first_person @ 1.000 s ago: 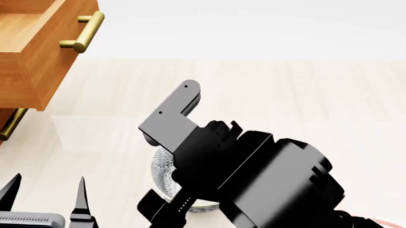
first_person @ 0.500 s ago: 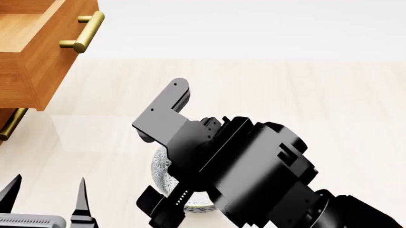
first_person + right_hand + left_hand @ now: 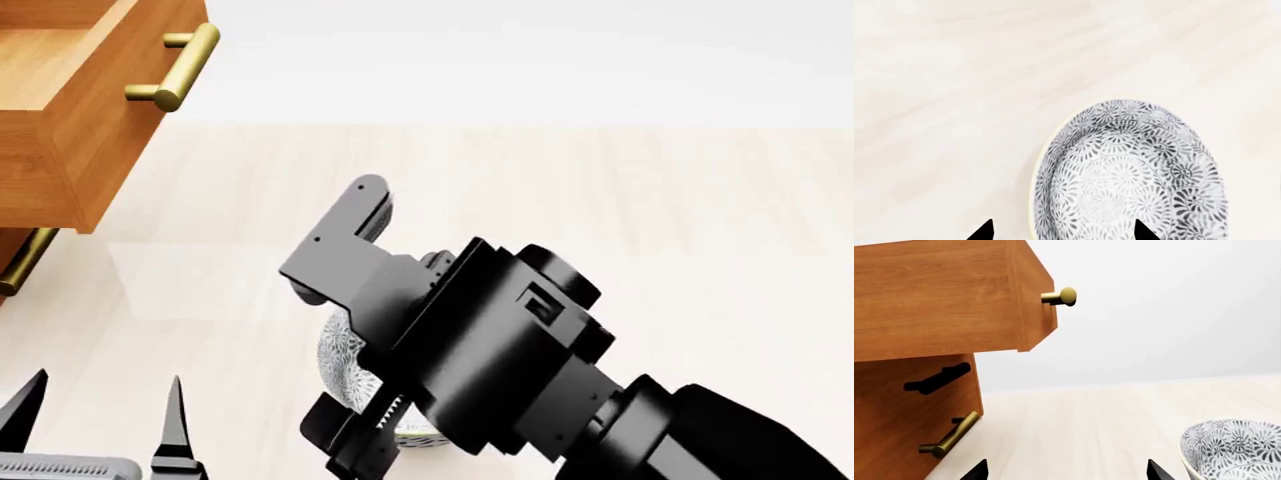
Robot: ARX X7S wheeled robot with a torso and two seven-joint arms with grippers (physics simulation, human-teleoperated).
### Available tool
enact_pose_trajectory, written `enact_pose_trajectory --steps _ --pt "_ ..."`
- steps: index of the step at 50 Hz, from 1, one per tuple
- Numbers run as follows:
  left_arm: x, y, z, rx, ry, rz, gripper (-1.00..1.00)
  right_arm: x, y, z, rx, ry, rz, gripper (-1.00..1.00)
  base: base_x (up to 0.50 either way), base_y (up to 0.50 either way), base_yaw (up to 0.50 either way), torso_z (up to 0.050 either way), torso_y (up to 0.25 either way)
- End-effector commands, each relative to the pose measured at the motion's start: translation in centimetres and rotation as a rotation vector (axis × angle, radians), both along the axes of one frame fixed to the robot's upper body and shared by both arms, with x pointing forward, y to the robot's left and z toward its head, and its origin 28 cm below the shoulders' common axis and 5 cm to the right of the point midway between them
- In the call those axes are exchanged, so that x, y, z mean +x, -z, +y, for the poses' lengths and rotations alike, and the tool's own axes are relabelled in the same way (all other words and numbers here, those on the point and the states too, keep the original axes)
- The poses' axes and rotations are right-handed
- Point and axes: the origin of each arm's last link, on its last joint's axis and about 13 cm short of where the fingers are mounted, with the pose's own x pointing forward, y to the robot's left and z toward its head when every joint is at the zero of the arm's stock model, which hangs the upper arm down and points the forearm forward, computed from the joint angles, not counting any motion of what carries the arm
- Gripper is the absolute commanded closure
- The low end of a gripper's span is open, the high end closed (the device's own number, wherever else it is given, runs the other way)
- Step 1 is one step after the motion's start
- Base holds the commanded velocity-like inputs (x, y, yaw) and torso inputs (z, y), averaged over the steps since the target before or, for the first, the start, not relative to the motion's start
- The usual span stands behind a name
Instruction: Put the bowl on the plate.
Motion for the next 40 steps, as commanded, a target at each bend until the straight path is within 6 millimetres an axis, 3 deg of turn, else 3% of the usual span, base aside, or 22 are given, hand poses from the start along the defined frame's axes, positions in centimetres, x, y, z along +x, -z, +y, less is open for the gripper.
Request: enact_pose_trajectory --steps 1,40 --pt "0.0 0.1 0.0 0.002 -0.001 -0.001 -1.0 0.6 0.0 0.5 -0.024 -0.017 -0.001 -1.0 0.0 0.0 0.0 0.0 0.0" --pt "-0.1 0.1 0.1 0.003 -0.003 -0.004 -1.0 1.5 2.7 1.3 -0.039 -0.029 0.027 -1.0 0.0 0.0 0.0 0.0 0.0"
